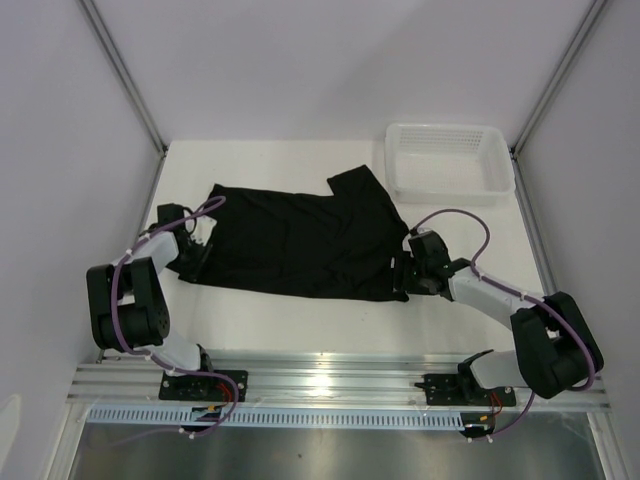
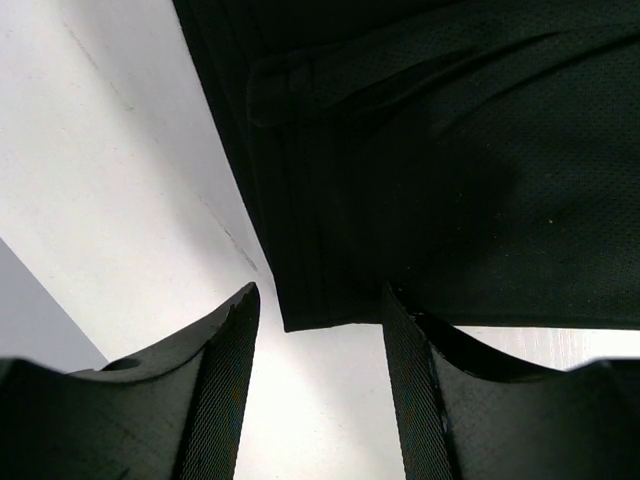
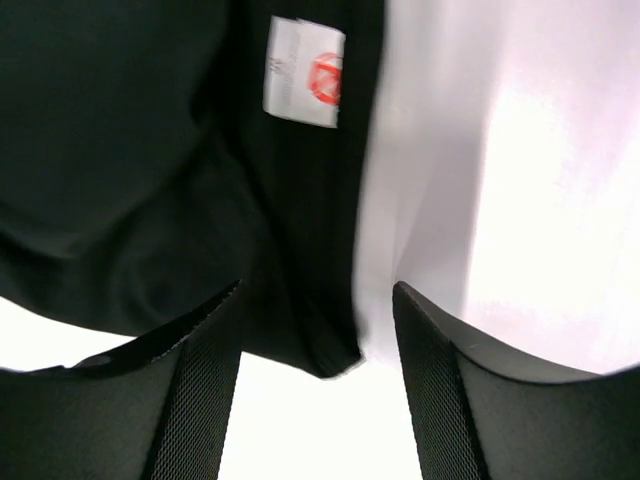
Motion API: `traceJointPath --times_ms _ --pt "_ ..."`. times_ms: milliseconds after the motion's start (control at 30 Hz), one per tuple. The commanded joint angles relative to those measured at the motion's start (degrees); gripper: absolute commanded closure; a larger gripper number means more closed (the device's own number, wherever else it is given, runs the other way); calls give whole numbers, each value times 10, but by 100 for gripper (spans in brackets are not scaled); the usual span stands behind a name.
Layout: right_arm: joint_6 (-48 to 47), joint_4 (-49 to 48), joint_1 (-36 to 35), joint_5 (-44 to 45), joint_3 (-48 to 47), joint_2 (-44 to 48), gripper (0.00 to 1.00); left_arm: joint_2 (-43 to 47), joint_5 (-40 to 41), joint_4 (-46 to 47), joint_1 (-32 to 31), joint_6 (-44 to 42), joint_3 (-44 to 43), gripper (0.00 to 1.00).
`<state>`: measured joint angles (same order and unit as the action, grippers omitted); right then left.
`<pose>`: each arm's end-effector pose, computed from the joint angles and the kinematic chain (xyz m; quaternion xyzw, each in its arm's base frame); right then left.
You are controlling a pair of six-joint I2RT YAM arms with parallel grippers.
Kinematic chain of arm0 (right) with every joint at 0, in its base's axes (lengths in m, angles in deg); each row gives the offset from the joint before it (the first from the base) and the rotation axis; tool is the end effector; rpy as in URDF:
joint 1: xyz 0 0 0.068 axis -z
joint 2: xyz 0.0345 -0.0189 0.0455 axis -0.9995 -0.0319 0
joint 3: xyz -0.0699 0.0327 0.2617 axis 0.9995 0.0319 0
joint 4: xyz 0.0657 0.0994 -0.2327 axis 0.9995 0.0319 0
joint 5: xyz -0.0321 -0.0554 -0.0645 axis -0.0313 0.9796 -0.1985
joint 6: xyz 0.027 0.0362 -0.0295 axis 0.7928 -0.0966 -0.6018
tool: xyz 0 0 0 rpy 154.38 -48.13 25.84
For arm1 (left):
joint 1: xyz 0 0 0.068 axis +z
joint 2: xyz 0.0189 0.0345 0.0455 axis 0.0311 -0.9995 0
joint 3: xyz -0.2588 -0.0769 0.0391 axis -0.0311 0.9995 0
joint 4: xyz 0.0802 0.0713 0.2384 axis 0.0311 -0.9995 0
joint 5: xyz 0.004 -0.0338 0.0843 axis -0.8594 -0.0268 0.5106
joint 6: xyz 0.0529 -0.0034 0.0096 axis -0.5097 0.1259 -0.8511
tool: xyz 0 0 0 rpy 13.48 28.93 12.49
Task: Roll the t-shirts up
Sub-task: Fold the tshirt
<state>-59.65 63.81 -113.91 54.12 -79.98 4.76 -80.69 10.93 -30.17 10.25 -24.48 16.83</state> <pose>0.2212 0.1053 0.1606 -0.0135 0.9601 0.1010 0.2604 0.2757 0.0605 0.1628 0.1821 0.9650 0.0951 0.1631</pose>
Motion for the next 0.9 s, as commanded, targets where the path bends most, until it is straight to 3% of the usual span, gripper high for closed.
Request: traceJointPath --times_ms 0,167,200,267,300,333,400,467,867 --pt "40 -46 4 -52 8 -1 38 -14 -11 -12 2 10 -21 45" --pt "51 -51 4 -59 16 -15 45 -27 -11 -24 1 9 -35 56" --pt "54 -49 4 -67 19 -15 51 -27 -12 -25 1 8 -35 67" --pt "57 -48 5 -69 27 -5 62 -28 -12 -25 1 6 -35 78" --pt "58 -45 4 -67 30 -1 75 -27 -12 -26 1 4 -35 90" --pt "60 -42 5 -61 32 6 80 -26 -14 -28 1 3 -33 98" --pt "62 -27 5 -51 32 27 94 -18 -16 -28 1 -8 -25 99" --pt "58 4 5 -31 30 43 99 -6 -23 -31 2 -18 -11 99" --pt "84 145 6 -2 39 146 100 119 -47 -85 27 -51 67 99"
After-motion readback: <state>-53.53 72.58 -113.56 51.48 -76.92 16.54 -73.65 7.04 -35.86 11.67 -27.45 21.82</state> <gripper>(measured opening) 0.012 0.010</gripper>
